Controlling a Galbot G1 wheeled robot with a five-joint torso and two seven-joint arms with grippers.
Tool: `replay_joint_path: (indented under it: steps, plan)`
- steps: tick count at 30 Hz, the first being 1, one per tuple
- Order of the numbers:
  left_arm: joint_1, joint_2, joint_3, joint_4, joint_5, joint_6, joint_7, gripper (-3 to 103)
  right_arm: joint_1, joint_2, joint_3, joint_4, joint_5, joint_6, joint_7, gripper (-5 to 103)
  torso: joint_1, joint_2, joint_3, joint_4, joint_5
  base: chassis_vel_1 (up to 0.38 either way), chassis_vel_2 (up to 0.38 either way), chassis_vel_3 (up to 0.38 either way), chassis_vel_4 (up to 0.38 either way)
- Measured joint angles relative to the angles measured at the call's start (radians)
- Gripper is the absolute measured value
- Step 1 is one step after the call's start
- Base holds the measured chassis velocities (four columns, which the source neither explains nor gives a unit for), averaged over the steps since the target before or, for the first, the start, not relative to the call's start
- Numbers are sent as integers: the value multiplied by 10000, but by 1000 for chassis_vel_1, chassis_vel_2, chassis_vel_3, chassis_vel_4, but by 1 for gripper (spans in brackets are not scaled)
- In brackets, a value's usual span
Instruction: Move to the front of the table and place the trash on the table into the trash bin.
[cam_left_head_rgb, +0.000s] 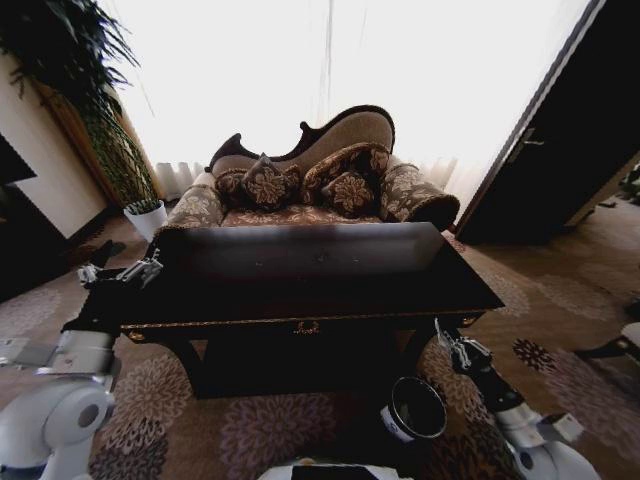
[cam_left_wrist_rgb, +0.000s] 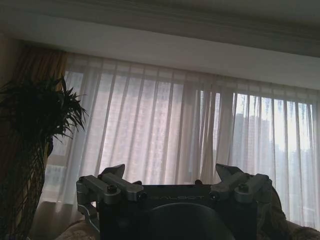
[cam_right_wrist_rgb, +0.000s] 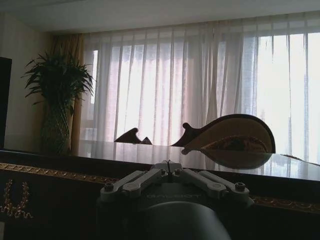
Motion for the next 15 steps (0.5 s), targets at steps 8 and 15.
replay_joint_path:
  steps: [8, 15]
  plan:
    - [64, 95, -126, -60, -79, -1, 0, 100, 651, 117, -639, -2262, -758, 385, 382, 0, 0, 0, 0, -2, -5, 0, 0, 0, 0]
    - [294, 383, -691, -163, -311, -3, -1, 100, 1763, 13, -1422, -4175, -1097, -144, 1128, 0, 1, 0, 1, -1, -1, 0, 0, 0, 0]
